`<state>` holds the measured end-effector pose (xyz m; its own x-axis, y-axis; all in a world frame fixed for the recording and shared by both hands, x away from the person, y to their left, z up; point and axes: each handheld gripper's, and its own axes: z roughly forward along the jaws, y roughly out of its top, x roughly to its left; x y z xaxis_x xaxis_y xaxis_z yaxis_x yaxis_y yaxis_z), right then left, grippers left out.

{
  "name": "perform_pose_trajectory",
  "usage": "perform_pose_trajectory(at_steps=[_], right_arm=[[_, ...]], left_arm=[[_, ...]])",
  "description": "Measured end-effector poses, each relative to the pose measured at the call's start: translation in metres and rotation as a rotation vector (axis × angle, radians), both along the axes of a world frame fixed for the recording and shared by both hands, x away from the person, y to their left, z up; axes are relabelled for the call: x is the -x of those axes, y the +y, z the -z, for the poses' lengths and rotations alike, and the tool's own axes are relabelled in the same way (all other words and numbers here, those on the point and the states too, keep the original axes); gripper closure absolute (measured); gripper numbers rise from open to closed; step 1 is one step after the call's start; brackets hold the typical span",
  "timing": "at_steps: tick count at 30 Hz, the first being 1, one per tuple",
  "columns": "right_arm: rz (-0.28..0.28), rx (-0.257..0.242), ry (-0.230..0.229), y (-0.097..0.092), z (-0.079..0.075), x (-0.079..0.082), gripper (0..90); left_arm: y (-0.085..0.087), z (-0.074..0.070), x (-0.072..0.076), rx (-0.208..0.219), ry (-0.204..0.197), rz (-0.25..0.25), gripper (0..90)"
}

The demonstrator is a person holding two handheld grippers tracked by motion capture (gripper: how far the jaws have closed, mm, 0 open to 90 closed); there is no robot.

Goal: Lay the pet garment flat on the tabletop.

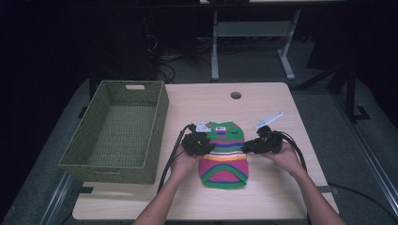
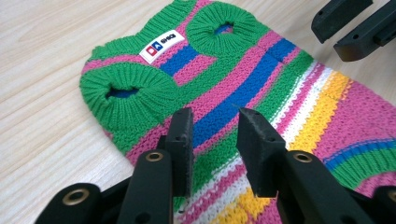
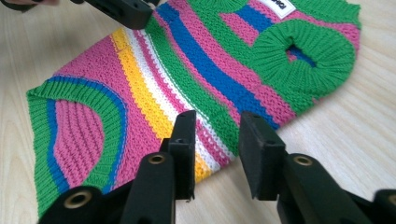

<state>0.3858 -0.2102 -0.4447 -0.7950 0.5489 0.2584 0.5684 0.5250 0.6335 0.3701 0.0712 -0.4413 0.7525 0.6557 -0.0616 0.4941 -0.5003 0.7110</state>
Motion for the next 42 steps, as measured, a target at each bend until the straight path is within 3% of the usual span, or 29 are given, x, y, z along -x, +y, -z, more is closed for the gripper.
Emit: perform_pose_trajectory(at_steps=[8,15,23,33,42], right_arm=[[0.007,-0.011,-0.015,-0.007,-0.006,0.003,59.4],[0.013,-0.011,-0.015,-0.013,-0.009,0.006,54.9],[0.04,-0.012,-0.025,-0.022,-0.011,0.011,46.4],[0.027,-0.012,-0.03,-0.027,-0.01,0.021,42.9],[0.032,-0.021,-0.019,-0.036,-0.007,0.028,41.1]], left_arm=[[0.008,-0.003,0.006,0.046,-0.004,-0.019,58.1],[0.014,-0.002,0.01,0.062,0.002,-0.029,51.9],[0.014,-0.006,0.015,0.068,0.021,-0.016,45.1],[0.016,-0.008,0.025,0.053,-0.008,-0.005,37.8],[0.018,-0.007,0.032,0.078,0.005,0.009,35.0]])
